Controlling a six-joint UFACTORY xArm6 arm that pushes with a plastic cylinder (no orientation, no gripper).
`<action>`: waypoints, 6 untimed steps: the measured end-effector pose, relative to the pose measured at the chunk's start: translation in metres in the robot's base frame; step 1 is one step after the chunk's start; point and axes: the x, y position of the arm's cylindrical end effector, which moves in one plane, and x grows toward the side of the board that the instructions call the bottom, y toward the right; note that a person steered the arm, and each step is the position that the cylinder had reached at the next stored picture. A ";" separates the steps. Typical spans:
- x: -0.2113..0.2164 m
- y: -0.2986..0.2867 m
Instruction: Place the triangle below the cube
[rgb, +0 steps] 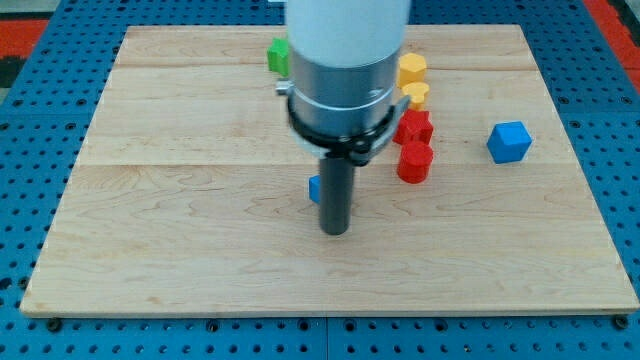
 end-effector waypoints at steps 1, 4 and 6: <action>0.000 -0.015; -0.067 0.009; -0.089 0.050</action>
